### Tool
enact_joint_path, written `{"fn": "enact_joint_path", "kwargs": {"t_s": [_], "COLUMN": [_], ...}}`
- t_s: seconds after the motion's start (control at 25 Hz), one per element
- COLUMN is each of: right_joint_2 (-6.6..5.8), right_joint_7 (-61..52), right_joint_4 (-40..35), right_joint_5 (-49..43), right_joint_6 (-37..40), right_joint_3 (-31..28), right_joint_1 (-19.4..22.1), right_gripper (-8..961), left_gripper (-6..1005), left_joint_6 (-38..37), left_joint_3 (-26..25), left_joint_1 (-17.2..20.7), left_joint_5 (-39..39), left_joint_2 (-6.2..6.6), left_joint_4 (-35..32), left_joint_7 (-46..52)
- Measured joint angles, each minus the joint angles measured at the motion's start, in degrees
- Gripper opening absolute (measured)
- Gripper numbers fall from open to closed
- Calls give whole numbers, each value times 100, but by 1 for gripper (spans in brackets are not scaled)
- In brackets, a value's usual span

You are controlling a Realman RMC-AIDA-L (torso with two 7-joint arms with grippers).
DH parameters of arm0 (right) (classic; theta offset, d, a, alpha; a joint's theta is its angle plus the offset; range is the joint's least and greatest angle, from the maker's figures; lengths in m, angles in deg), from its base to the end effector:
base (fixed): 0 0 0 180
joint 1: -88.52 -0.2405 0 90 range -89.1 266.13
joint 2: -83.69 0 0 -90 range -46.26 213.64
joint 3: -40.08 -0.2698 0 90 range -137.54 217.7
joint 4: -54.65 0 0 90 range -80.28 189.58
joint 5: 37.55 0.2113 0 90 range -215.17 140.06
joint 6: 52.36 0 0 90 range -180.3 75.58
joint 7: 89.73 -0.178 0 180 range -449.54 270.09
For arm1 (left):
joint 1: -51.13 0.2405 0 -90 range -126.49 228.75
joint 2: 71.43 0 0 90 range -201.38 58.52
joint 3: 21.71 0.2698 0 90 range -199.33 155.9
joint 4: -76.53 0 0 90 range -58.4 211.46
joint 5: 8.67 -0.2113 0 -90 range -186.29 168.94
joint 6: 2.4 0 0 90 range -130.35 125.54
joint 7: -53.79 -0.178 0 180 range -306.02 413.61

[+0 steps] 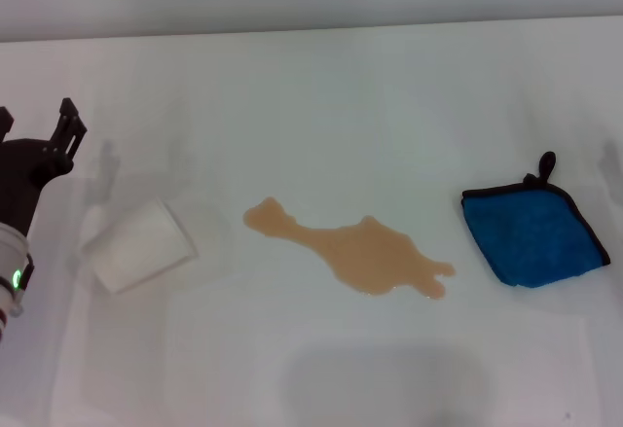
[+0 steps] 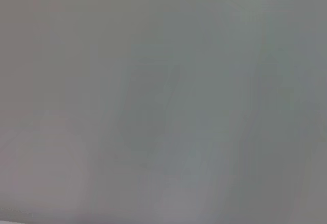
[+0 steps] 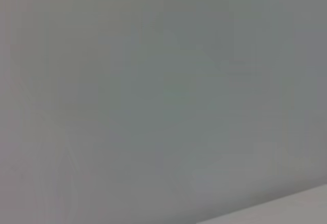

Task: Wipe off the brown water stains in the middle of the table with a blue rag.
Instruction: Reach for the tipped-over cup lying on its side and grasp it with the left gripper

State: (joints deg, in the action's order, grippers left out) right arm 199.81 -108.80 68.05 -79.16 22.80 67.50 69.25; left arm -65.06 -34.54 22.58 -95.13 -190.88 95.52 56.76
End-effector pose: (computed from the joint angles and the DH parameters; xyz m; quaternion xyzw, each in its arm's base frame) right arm 0.4246 0.2879 0.0036 -0.5593 0.3938 0.3042 0.6630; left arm -0.3169 0.3694 -0.0726 -0.6779 -0.3275 -0.3063 0.5825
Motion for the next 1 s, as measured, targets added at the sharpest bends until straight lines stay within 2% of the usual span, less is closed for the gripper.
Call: {"fn": "enact_joint_path", "kwargs": {"t_s": [0.72,0.88,0.92,0.96,1.0], "right_joint_2": [8,8,8,8,8], "right_joint_7": [-62,-62,-62,-62,-62], "right_joint_4": [22,8,6,-1,-8], "right_joint_5": [-13,-15,-18,-20,-22], "right_joint_6": [-60,-101,-109,-117,-128], "right_joint_3": [0,0,1,0,1], "right_joint_1": [-58,-49,-43,-38,-36], "right_gripper": [857,857,857,857,857], "left_gripper": [829,830,830,830,830], "left_joint_6": [39,-149,-304,-304,-412], "left_joint_3": [-45,-96,-103,-103,-88], "left_joint_1": [-157,-204,-246,-246,-288], "left_joint_5": [22,29,13,13,-27], "left_joint_2": [1,22,38,38,52], "left_joint_4": [-1,-137,-297,-297,-459], "left_joint_7": [109,891,1440,1440,1885]}}
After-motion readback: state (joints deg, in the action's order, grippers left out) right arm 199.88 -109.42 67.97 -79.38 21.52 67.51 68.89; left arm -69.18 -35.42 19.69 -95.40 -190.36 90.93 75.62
